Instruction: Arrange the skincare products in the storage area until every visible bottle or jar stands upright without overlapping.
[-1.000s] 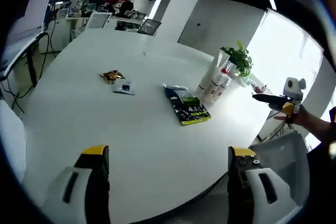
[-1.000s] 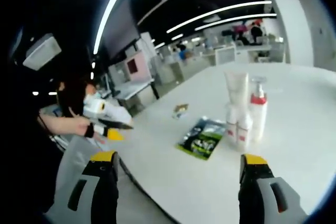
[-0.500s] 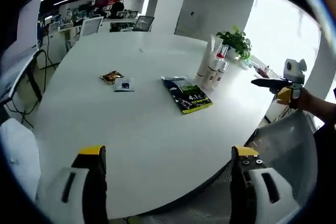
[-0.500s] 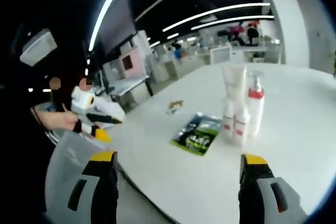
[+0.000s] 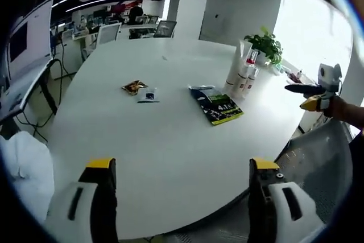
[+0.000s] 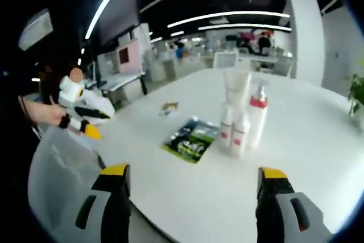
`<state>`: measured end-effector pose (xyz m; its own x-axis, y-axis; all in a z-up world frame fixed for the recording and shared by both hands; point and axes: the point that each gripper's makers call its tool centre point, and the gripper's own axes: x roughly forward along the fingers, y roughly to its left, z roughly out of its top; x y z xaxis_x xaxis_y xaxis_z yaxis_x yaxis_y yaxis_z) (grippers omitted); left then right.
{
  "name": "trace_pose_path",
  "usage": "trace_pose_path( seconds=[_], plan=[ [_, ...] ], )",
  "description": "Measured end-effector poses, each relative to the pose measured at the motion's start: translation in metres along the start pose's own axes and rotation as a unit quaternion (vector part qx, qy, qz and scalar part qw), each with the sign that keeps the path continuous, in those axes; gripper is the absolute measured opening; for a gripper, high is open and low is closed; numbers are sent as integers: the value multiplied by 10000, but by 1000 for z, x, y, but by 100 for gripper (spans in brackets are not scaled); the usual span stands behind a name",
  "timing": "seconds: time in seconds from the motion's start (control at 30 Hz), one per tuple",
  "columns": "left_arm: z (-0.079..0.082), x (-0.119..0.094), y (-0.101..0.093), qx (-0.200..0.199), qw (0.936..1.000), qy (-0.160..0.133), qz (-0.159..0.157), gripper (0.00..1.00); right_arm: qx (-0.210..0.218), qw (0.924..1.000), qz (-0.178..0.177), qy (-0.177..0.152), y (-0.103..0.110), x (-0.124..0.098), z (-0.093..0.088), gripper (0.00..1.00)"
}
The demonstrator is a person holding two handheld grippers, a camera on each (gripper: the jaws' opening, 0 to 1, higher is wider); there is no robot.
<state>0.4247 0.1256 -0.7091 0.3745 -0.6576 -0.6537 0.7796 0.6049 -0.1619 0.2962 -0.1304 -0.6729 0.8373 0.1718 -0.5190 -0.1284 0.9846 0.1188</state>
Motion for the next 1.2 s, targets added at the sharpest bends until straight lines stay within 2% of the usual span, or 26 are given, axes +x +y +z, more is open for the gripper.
trace_pose_path(
  seconds=[0.17, 0.3, 0.57, 0.7, 0.73, 0.8, 0.87, 1.0, 1.2],
  plan=[
    [1, 4, 1, 16, 9999, 144, 7, 89, 50, 10000, -77, 24, -5, -2, -2, 92],
    [11, 17, 8, 87, 9997, 220, 2, 89, 73, 9999, -65, 23, -5, -1, -2, 92],
    [64, 50, 19, 218, 9997, 13, -127, 90, -160, 9997, -79, 190, 1, 0, -4, 94],
    [79, 69, 30, 269, 9996, -1, -116, 89, -162, 9998, -137, -25, 9, -5, 10, 95],
    [80, 72, 33, 264, 9996, 7, -110, 89, -150, 9994, -293, -92, 8, -7, 14, 93],
    [83, 80, 39, 224, 9997, 38, -107, 89, -181, 9992, -357, -85, 12, -8, 13, 92],
    [85, 87, 46, 184, 9998, 66, -95, 89, -434, 9978, -495, -43, 8, -8, 12, 92],
    [85, 97, 56, 86, 9998, 147, -96, 87, -454, 9976, -518, -84, 3, -4, 12, 91],
    [87, 116, 72, -33, 9997, 251, -75, 85, -433, 9954, -831, -202, -9, -10, 16, 85]
  ],
)
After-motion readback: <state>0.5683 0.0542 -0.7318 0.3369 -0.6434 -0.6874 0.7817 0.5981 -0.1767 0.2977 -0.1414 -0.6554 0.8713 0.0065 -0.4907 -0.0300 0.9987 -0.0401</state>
